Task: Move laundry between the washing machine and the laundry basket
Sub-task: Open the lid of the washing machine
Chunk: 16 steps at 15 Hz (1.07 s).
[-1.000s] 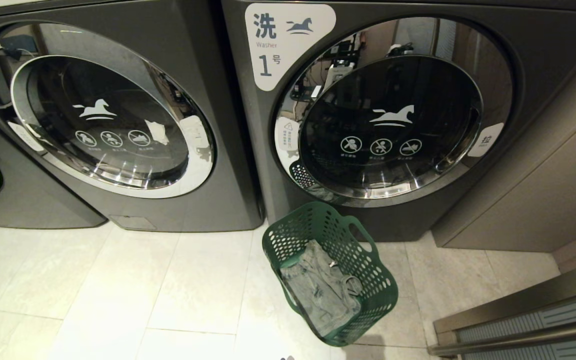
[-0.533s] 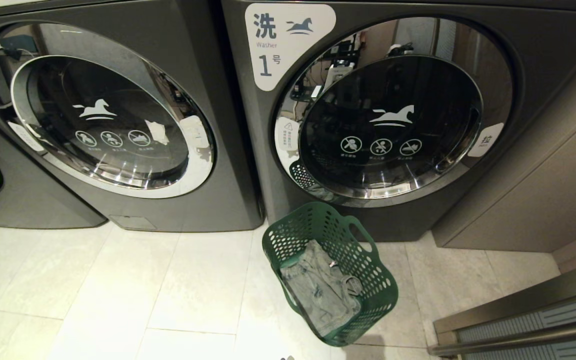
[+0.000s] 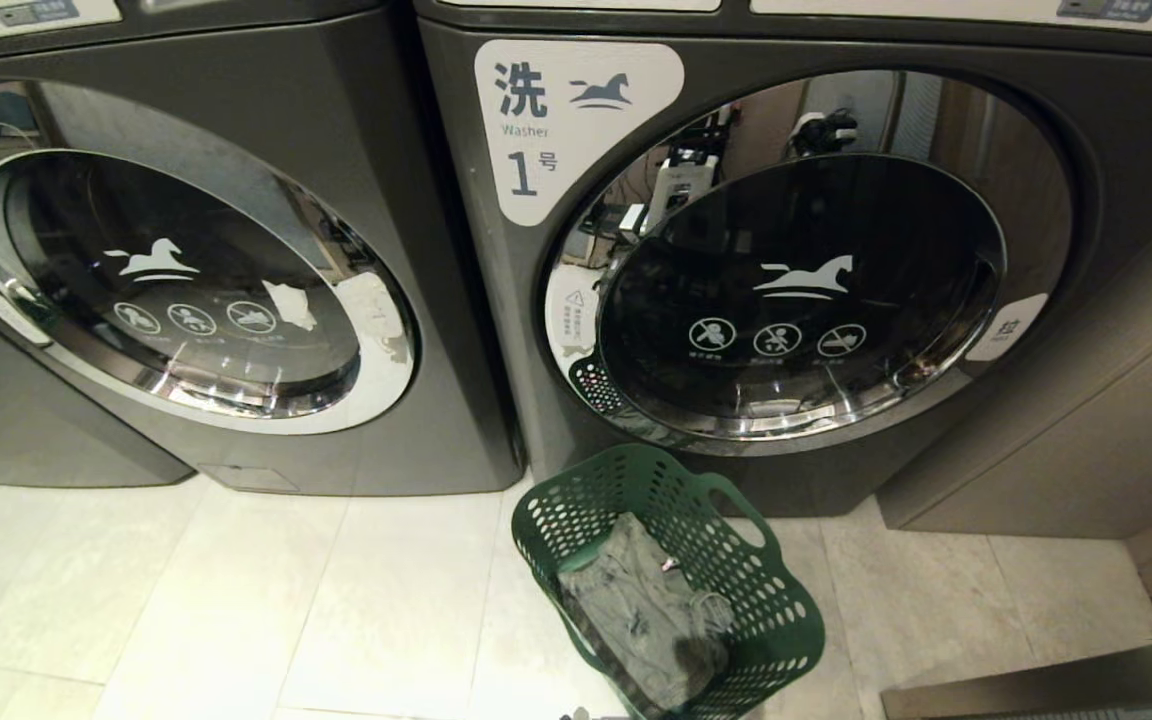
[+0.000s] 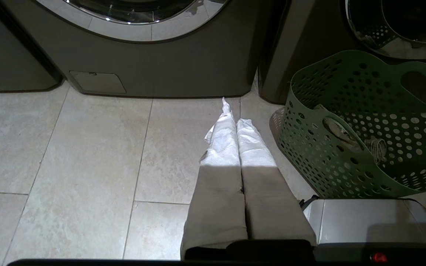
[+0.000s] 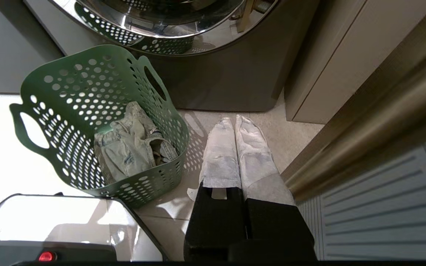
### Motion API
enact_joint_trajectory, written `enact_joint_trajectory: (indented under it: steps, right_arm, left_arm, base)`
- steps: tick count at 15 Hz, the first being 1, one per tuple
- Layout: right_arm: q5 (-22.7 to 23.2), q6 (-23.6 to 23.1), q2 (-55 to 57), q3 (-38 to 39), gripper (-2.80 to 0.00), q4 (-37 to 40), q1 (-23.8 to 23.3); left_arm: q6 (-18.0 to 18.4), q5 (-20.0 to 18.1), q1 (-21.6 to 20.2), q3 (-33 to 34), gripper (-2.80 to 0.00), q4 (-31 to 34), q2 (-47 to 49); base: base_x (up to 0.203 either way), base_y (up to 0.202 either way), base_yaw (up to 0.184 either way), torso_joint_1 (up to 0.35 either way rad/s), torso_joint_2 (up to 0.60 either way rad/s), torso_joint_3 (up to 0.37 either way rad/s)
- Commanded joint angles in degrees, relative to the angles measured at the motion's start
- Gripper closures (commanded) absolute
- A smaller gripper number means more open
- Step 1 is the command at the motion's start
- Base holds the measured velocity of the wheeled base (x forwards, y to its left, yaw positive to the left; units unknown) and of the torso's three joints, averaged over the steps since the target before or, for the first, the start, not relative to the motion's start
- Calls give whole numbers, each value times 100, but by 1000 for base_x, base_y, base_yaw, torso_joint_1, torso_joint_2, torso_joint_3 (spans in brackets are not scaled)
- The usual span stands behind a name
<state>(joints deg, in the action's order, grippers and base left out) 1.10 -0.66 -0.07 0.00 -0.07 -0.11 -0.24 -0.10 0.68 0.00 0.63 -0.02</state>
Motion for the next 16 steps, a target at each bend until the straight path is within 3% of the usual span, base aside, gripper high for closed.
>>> enact_joint_trajectory:
  steps: [1, 11, 13, 16]
  right_arm:
    - [5, -4, -1, 0, 0, -1, -7]
    - [-11, 28, -1, -1, 0, -1, 2]
    - [-13, 29, -1, -1, 0, -9, 2]
    - [-12, 29, -1, -7, 0, -1, 2]
  left_arm:
    - [-2, 1, 2, 0, 0, -2, -15]
    - [76, 48, -2, -88, 0, -175, -15]
    - [105, 96, 1, -927, 0, 20, 22]
    - [118, 214, 21, -3067, 0, 1123, 824]
  base:
    - [0, 0, 0, 0, 0, 0]
    - [0, 0, 0, 0, 0, 0]
    - [0, 0, 0, 0, 0, 0]
    - [0, 0, 0, 0, 0, 0]
